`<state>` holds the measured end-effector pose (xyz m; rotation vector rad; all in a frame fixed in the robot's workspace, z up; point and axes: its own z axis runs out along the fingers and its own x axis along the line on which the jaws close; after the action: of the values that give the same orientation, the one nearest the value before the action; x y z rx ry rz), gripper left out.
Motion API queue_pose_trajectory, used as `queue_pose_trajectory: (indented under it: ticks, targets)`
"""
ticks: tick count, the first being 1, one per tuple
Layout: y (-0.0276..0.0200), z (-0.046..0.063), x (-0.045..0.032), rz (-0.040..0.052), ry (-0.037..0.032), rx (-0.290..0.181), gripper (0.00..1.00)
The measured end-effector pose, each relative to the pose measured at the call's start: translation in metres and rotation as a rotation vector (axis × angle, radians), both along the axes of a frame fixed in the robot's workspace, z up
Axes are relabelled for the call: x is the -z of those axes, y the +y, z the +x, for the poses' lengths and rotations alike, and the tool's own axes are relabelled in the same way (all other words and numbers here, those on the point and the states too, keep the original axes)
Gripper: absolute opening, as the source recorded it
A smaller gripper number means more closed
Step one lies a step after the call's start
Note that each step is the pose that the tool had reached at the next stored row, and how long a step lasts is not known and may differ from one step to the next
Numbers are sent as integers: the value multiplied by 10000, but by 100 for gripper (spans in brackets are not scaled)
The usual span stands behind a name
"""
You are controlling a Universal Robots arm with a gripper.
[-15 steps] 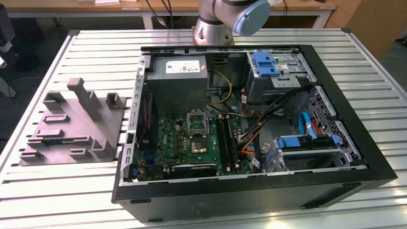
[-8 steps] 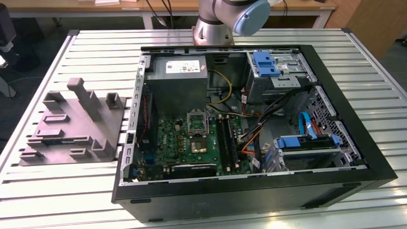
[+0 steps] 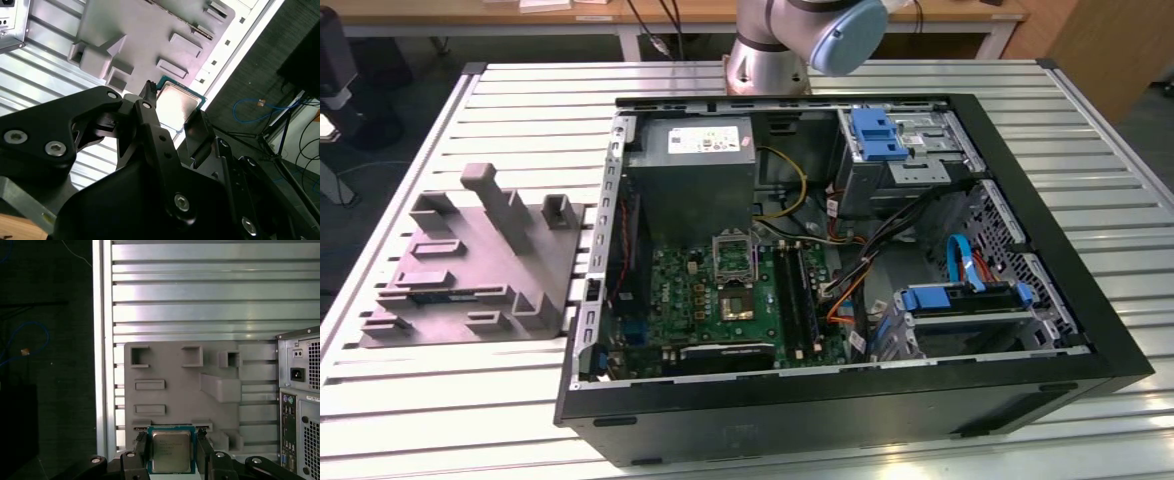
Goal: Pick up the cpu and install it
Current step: 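Pick up the cpu and move it towards the insertion slot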
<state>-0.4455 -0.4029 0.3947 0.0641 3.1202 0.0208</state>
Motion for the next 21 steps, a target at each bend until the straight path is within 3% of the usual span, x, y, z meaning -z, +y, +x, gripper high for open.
queue_pose_trajectory:
  ticks: [21]
  targets:
    - [0, 49, 1, 0, -1, 0, 47]
